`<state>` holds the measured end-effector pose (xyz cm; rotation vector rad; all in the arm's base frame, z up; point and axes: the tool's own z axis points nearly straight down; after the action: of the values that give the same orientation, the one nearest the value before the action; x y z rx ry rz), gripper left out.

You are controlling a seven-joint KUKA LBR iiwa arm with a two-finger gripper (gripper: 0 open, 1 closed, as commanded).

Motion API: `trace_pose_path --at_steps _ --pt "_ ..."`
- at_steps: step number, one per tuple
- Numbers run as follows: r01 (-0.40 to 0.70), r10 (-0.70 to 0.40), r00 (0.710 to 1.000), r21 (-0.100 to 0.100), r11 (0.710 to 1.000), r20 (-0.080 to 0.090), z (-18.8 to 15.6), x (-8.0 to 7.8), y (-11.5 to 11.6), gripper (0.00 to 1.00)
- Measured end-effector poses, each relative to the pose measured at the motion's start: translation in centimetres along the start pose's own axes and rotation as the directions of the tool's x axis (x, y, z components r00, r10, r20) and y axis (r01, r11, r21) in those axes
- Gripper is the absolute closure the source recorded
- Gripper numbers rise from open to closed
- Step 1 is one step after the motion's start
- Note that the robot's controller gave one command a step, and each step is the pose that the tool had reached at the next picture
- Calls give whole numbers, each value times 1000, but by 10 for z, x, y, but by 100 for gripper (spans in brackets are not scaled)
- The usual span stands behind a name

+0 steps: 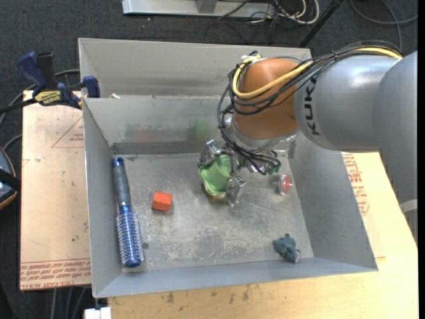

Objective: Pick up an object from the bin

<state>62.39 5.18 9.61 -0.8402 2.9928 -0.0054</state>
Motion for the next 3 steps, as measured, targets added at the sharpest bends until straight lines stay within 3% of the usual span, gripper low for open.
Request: trace_pose_path --at_steps 1,2,3 --pt "84 -84 996 -5 996 -4 1 -4 -6 0" --pt "249 -249 968 -11 969 -12 2 -12 -42 0" --pt "264 -264 964 -7 964 -9 1 -11 -35 0"
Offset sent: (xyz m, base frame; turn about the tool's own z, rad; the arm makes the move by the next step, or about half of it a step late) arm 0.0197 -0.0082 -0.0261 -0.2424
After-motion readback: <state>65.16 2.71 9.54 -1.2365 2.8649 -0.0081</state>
